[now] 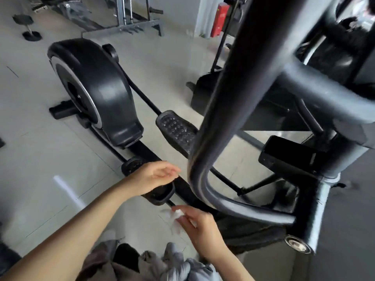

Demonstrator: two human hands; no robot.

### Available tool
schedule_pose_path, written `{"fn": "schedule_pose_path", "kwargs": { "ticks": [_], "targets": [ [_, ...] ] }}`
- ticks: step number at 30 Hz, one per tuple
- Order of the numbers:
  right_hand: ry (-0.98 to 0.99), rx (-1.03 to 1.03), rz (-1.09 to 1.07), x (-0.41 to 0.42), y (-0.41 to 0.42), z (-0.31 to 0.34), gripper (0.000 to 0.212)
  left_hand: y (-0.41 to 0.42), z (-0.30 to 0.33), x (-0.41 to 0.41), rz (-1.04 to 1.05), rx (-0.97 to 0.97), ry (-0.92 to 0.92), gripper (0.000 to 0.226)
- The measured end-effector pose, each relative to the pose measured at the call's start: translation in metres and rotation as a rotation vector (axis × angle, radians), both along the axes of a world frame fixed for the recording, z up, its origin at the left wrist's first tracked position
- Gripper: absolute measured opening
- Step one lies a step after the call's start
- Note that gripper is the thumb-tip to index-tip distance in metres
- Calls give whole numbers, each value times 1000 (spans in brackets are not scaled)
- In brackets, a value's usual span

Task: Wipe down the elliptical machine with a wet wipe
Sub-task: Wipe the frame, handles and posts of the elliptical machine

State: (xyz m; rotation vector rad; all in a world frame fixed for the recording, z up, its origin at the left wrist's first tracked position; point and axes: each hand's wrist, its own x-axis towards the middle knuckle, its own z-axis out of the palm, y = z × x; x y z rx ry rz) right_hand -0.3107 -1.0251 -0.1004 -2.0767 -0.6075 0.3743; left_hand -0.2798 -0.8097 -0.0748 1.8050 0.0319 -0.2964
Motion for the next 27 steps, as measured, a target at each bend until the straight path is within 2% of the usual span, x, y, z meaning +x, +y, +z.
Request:
{"fn": "schedule_pose_path", "kwargs": {
  "ticks": [3, 7, 10, 12, 14, 16, 18, 20, 24, 25, 27],
  "targets": [
    [169, 80, -10, 18, 59, 4, 17, 52, -6, 1, 18, -50, 39, 24],
    [324, 233, -173, 48, 150, 5, 29, 127, -14, 9, 79, -190, 51, 37],
    [494, 325, -322, 73, 215, 11, 9, 183, -18, 25, 107, -253, 81, 19],
    [583, 371, -426, 85, 246, 12, 14, 213, -18, 37, 93, -239, 101, 15],
    [601, 393, -519, 95, 268, 15, 15, 235, -18, 53, 97, -219, 132, 14],
    [593, 396, -615, 99, 285, 17, 6, 251, -17, 69, 132, -232, 176, 12],
    [542, 358, -666, 104, 291, 19, 26, 256, -14, 88, 124, -211, 191, 14],
    [518, 320, -580, 103, 296, 24, 39, 255, -12, 92, 119, -182, 149, 21],
    [544, 407, -663, 121, 293, 36, 27, 242, -1, 128, 3, -185, 90, 23],
    [536, 446, -706, 126, 288, 39, 22, 237, 3, 139, -12, -205, 88, 29],
    [507, 500, -774, 136, 269, 45, 25, 224, 17, 157, -52, -268, 76, 39]
  ]
}}
